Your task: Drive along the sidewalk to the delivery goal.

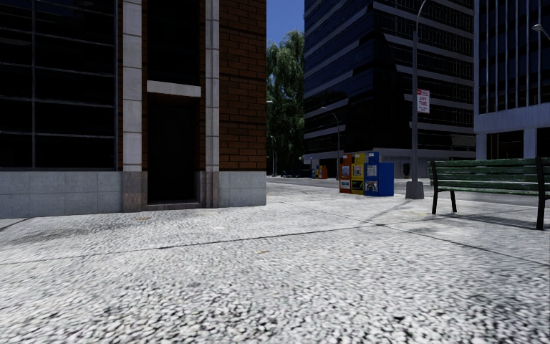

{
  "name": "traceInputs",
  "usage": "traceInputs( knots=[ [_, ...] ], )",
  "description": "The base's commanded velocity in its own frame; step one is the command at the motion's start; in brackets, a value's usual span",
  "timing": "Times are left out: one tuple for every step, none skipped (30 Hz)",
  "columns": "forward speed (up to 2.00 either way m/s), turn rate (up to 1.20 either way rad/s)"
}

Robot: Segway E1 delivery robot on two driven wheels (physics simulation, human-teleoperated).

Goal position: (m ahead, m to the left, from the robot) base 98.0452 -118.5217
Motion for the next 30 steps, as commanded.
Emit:
traceInputs(
  knots=[
    [0.0,0.0],
    [0.0,0.0],
    [0.0,0.0],
    [0.0,0.0],
    [0.0,0.0],
    [0.0,0.0],
    [0.0,0.0],
    [0.0,0.0],
    [0.0,0.0],
    [0.0,0.0],
    [0.0,0.0],
    [0.0,0.0],
    [0.0,0.0],
    [0.0,0.0],
    [0.0,0.0],
    [0.0,0.0],
    [0.0,0.0],
    [0.0,0.0],
    [0.0,0.0],
    [0.0,0.0],
    [0.0,0.0],
    [0.0,0.0],
    [0.0,0.0],
    [0.0,0.0],
    [0.0,0.0],
    [0.0,0.0],
    [0.0,0.0],
    [0.0,0.0],
    [0.0,0.0],
    [0.0,0.0]
  ],
)
